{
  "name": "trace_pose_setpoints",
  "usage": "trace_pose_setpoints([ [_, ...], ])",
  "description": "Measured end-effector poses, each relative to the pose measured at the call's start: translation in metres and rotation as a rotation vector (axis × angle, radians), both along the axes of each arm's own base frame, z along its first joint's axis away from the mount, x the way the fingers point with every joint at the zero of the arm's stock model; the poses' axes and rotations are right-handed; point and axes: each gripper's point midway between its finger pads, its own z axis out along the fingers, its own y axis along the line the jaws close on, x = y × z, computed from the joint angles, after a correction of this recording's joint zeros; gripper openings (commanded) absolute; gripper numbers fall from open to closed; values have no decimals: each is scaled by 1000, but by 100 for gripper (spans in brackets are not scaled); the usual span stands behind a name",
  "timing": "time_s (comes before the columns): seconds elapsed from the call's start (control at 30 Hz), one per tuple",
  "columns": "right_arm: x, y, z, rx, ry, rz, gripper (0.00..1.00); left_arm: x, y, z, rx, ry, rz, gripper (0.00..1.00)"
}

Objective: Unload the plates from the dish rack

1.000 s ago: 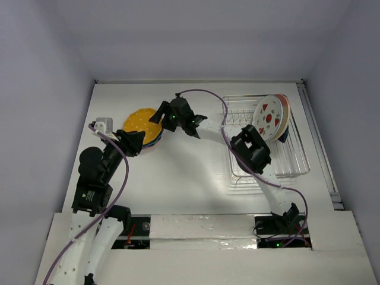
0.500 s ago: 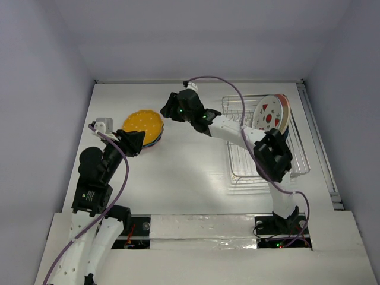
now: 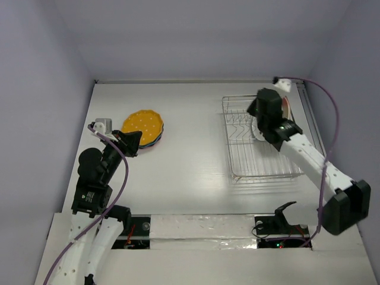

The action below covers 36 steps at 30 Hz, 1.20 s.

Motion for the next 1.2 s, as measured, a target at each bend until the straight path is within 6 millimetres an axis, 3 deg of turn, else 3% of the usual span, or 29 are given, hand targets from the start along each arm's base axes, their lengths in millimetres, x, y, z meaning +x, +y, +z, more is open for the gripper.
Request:
trace_pose_setpoints([
  [0.07,-13,-54,2,-39,-9,-133,16,0,0,0,1,-1,2,0],
  [0.1,-23,-70,0,-54,-6,-173,33,0,1,0,2,0,3,0],
  [0.2,-46,-99,-14,-100,23,-234,51,1,1,0,2,1,7,0],
  [0.27,-51,-113,-26,-124,55,-258,51,1,1,0,2,0,7,10],
  [0.4,-47,-142,-49,-161,129,-329,50,1,1,-1,2,3,6,21],
  [0.93,-27,-164,-108,-230,307,-349,47,2,0,-2,3,10,1,22],
  [1.17,-24,-168,-110,-264,323,-362,26,2,-1,-3,3,10,-2,22],
  [1.2,-24,-168,-108,-265,319,-358,18,2,-1,-3,3,10,-2,22],
])
